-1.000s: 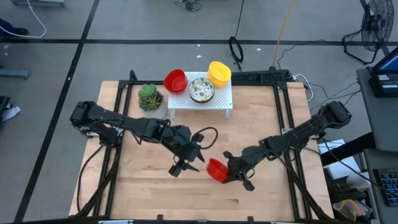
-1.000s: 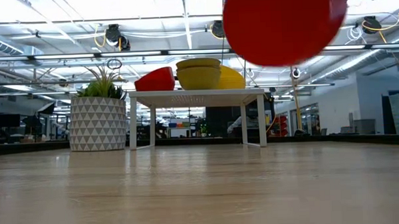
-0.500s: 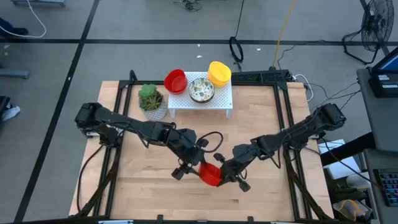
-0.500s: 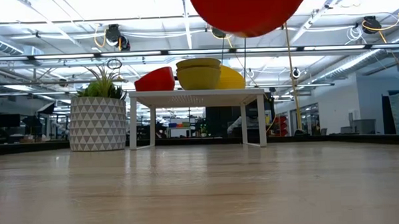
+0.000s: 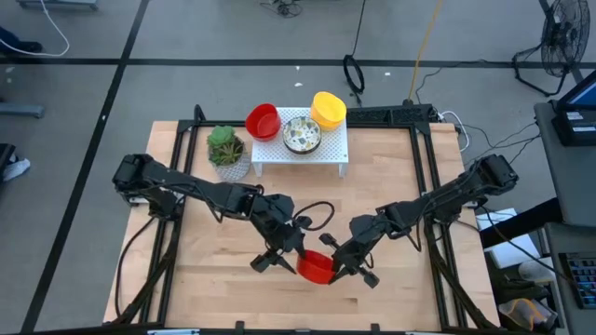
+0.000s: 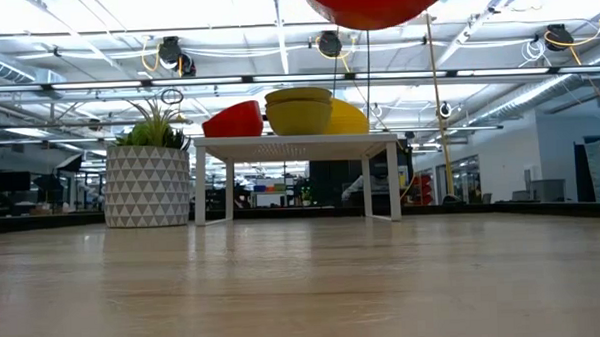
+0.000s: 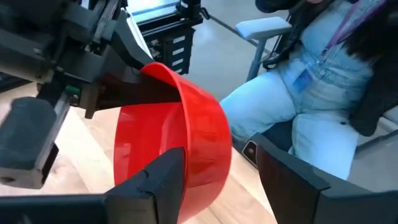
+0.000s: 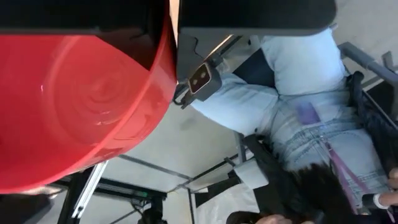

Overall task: Pick & Place Mini bowls
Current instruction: Stack the red bowl on the red bowl on the shelf

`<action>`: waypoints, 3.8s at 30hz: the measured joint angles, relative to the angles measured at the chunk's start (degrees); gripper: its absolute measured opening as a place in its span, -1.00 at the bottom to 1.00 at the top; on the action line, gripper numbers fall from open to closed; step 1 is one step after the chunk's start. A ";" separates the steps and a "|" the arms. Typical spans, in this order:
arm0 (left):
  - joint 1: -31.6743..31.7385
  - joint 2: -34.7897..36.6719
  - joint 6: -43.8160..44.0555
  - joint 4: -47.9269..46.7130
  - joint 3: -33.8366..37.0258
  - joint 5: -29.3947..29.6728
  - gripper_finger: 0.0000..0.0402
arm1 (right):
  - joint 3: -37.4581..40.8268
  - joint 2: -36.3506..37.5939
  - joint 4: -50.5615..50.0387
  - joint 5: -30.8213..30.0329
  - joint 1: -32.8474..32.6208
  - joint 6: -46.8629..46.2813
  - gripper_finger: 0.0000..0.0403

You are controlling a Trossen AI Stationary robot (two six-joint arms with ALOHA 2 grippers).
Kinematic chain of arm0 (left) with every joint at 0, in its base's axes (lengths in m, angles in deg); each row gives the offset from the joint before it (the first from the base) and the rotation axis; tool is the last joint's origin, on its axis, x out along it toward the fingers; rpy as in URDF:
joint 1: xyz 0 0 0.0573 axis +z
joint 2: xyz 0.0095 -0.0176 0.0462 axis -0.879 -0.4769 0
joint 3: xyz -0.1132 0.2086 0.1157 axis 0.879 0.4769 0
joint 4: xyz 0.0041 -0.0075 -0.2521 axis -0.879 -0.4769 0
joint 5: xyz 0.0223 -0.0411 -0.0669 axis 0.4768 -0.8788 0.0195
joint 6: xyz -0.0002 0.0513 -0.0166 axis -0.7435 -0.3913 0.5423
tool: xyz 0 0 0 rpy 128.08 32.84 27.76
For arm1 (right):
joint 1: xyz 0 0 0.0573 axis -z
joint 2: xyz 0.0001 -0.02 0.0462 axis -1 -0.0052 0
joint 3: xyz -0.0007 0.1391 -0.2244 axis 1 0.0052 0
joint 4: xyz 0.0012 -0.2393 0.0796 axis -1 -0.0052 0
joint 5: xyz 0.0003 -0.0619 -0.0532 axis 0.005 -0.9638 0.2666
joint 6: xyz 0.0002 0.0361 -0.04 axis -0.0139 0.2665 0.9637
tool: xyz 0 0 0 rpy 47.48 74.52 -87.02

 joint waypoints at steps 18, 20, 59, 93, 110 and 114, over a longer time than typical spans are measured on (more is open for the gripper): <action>-0.21 0.00 0.85 -0.58 0.00 -2.99 0.00 | 0.00 0.02 0.78 2.00 0.04 1.03 -1.00; -0.21 0.00 0.83 -0.61 0.00 -3.89 0.00 | 0.00 0.02 0.89 2.29 0.04 1.12 -1.00; -0.23 0.00 -3.89 -0.46 0.00 -8.27 -0.96 | -0.02 0.17 7.55 1.16 -0.33 4.00 -0.52; 22.13 14.46 1.00 -15.01 -0.04 50.36 -0.97 | 3.47 32.28 -41.36 -27.79 1.38 -11.62 -0.19; 40.79 9.73 4.04 -17.98 0.00 41.58 -0.94 | 5.57 32.28 -39.84 -27.78 1.39 -10.66 -0.20; 41.63 8.16 3.63 -18.18 0.00 40.14 -0.97 | 5.57 32.28 -38.87 -27.79 1.40 -10.66 -0.21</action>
